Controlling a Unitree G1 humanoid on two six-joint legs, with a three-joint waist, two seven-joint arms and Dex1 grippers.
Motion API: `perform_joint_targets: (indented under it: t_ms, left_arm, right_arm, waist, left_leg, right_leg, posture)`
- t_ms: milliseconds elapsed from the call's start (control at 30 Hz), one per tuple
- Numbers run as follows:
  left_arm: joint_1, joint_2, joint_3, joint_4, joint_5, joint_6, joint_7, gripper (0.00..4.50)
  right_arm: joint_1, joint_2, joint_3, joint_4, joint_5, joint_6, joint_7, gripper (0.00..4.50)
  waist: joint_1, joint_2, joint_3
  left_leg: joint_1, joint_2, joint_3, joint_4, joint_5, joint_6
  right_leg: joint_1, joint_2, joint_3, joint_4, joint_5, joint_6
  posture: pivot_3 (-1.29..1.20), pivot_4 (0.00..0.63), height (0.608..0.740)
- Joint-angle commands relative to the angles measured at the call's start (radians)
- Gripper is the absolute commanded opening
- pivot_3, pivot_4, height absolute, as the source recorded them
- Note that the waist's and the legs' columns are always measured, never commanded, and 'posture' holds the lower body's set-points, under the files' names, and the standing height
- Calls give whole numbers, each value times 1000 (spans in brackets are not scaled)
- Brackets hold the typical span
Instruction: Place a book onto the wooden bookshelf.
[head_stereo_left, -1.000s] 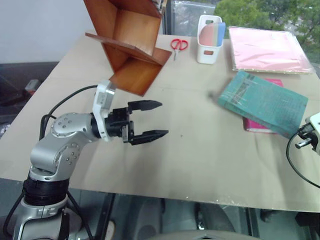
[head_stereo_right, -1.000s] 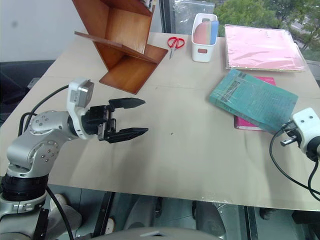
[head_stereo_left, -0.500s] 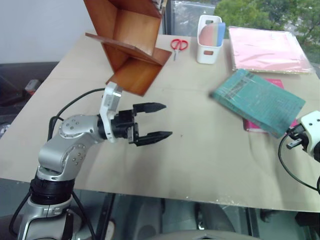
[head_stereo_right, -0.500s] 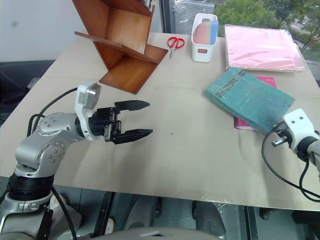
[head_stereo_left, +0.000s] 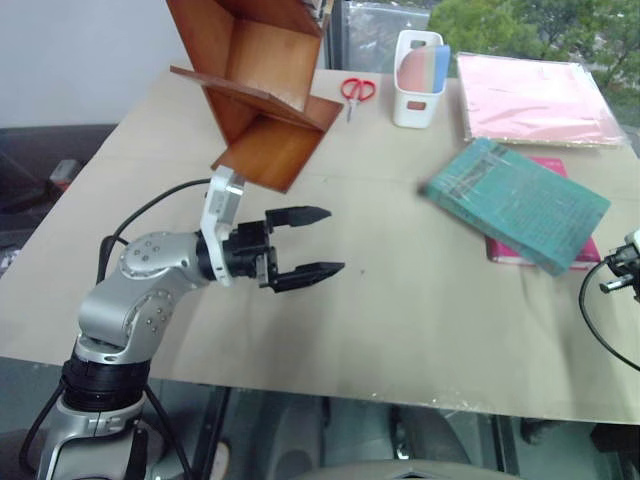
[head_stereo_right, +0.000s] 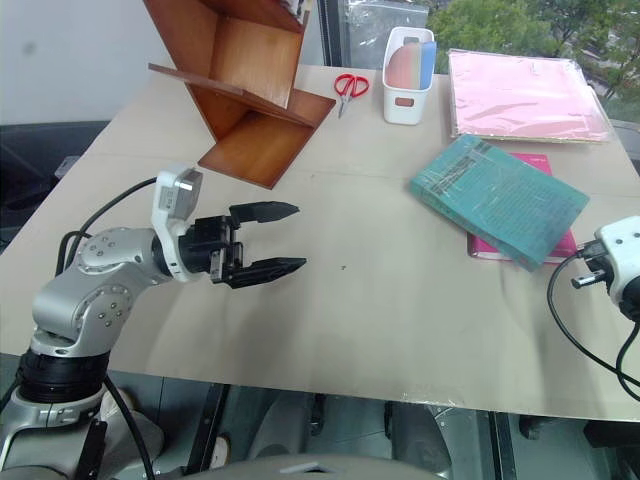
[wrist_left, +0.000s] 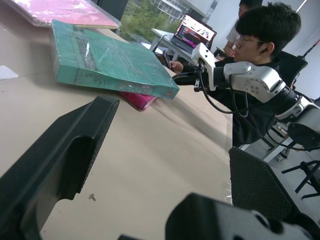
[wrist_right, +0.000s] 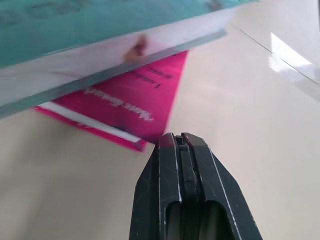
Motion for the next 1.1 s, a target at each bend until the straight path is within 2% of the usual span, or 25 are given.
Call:
perform_joint_targets:
  t_ms: [33, 167, 200, 267, 400, 433, 500, 600, 700, 867, 1000, 1100]
  left_arm:
    - [-3, -34, 3, 2, -21, 41, 61, 4500]
    - [-37, -89, -27, 35, -2, 56, 96, 4500]
    - [-56, -104, -36, 50, 3, 59, 101, 4500]
    - [-99, -128, -62, 93, 23, 55, 104, 4500]
    - [-185, -159, -105, 201, 75, 31, 83, 4500]
    - [-209, -170, -111, 232, 83, 32, 79, 4500]
    - [-272, -209, -135, 322, 112, 44, 96, 4500]
    - [-376, -298, -149, 468, 101, 164, 149, 4500]
    - [-458, -365, -122, 592, 68, 315, 204, 4500]
    - [-633, -548, 57, 900, -59, 560, 371, 4500]
    - [-721, -706, 221, 1108, -97, 563, 581, 4500]
    - [-763, -795, 292, 1224, -101, 516, 674, 4500]
  right_arm:
    - [17, 41, -64, -95, 93, -91, 68, 30]
    - [113, 47, -89, -192, 119, -100, 107, 30]
    - [139, 48, -104, -215, 131, -85, 112, 546]
    - [195, 50, -139, -261, 149, -61, 120, 1183]
    - [297, 61, -208, -351, 165, -55, 125, 3028]
    - [319, 70, -225, -379, 171, -61, 124, 3605]
    - [376, 112, -269, -487, 226, -70, 137, 4276]
    - [446, 162, -289, -681, 288, -72, 138, 4276]
    - [454, 185, -270, -786, 309, -55, 96, 4276]
    - [472, 209, -144, -950, 247, -24, -7, 4276]
    - [511, 241, -43, -972, 217, -60, -95, 4276]
    - [542, 263, 0, -972, 189, -88, -152, 4276]
  waist:
    - [1, 0, 0]
    - [10, 1, -1]
    - [10, 0, -1]
    - [14, 1, -1]
    - [8, 2, -1]
    - [4, 2, -1]
    - [3, 2, -1]
    - [6, 3, -2]
    - [0, 2, -2]
    - [5, 2, -2]
    - [5, 2, -3]
    - [11, 2, -2]
  left_leg:
    - [0, 0, 0, 0, 0, 0]
    - [0, 0, 0, 0, 0, 0]
    - [0, -1, -1, 0, 0, 0]
    - [0, -1, -1, 1, 0, 0]
    - [2, -1, -2, 2, 0, 0]
    - [2, -1, -2, 2, 0, 0]
    - [3, -1, -2, 2, 0, 0]
    - [2, -1, -4, 2, 0, 0]
    - [2, -1, -4, 4, 0, 0]
    - [1, -1, -7, 6, 0, 0]
    - [-7, -2, -12, 14, -1, 1]
    - [-9, -3, -15, 14, -1, 1]
  right_leg:
    - [0, 0, 0, 0, 0, 0]
    - [0, 0, 0, 0, 0, 0]
    - [1, -1, -2, 0, 0, 0]
    - [1, -1, -2, 0, 0, 0]
    - [4, -1, -2, 0, 0, 0]
    - [4, 0, -2, 0, 0, 0]
    - [5, 0, -2, 0, 0, 0]
    - [5, 1, -3, 0, 0, 1]
    - [6, 1, -3, 0, 0, 1]
    - [6, 1, -5, 1, -1, 3]
    - [5, 1, -11, -1, 0, 1]
    - [4, 1, -14, -1, 0, 1]
  posture:
    - [0, 150, 740]
    - [0, 150, 740]
    - [0, 150, 740]
    - [0, 150, 740]
    - [0, 150, 740]
    - [0, 150, 740]
    - [0, 150, 740]
    - [0, 150, 740]
    - [0, 150, 740]
    - [0, 150, 740]
    - [0, 150, 740]
    - [0, 150, 740]
